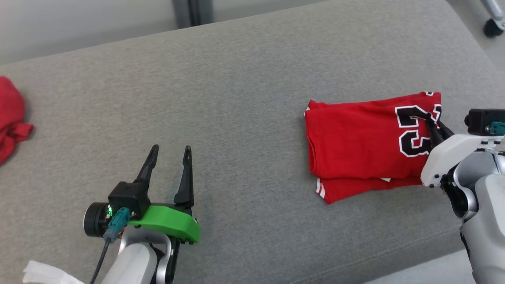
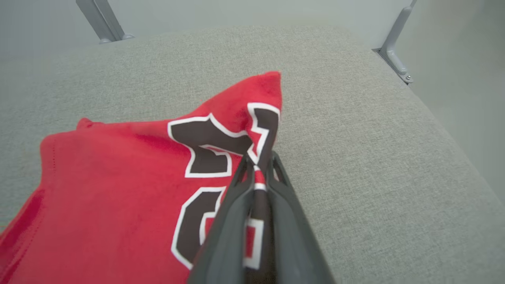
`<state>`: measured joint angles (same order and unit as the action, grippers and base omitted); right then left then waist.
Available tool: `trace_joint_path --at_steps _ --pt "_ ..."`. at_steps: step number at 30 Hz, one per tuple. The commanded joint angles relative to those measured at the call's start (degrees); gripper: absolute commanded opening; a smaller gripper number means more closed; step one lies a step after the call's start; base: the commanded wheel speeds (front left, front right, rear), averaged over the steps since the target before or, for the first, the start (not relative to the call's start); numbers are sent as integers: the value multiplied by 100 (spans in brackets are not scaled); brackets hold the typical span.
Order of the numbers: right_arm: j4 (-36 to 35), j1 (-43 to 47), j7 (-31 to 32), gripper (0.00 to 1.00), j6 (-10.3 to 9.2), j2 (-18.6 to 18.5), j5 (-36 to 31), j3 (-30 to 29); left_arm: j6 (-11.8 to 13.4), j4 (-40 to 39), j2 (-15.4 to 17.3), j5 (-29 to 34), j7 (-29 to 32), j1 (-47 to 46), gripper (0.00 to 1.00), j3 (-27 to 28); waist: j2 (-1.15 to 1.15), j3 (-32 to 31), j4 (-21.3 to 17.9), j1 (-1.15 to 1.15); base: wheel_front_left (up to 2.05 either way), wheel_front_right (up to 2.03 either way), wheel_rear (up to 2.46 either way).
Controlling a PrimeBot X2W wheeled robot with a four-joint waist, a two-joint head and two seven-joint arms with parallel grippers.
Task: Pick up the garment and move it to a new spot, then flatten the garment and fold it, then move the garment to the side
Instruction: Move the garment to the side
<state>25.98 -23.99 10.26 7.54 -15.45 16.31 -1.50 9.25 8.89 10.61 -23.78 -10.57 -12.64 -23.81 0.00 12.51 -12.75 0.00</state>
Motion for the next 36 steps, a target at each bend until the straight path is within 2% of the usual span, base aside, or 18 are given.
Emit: trace_joint_path --at_steps 1,5,8,19,27,36 --pt "47 -173 -76 0 -10 46 -33 -7 4 -40 93 67 38 -134 100 15 0 445 -1021 0 0 0 0" --pt "273 -446 -219 0 -10 177 -37 106 17 -92 167 129 139 -207 100 -32 0 528 -1322 0 0 0 0" --pt "435 -596 -309 0 -10 276 -47 207 32 -133 198 150 186 -226 100 -63 0 543 -1370 0 0 0 0" --pt "923 -1258 -610 0 -10 260 -79 634 177 -380 292 109 249 -184 100 18 0 632 -909 0 0 0 0" --pt "1512 -2363 -719 0 -10 -152 -152 613 267 -604 427 118 278 -276 100 122 0 848 -496 0 0 0 0" --pt "2551 -3146 -1078 0 -10 -894 -596 4 336 -862 558 179 379 -368 100 135 0 1235 -150 0 0 0 0"
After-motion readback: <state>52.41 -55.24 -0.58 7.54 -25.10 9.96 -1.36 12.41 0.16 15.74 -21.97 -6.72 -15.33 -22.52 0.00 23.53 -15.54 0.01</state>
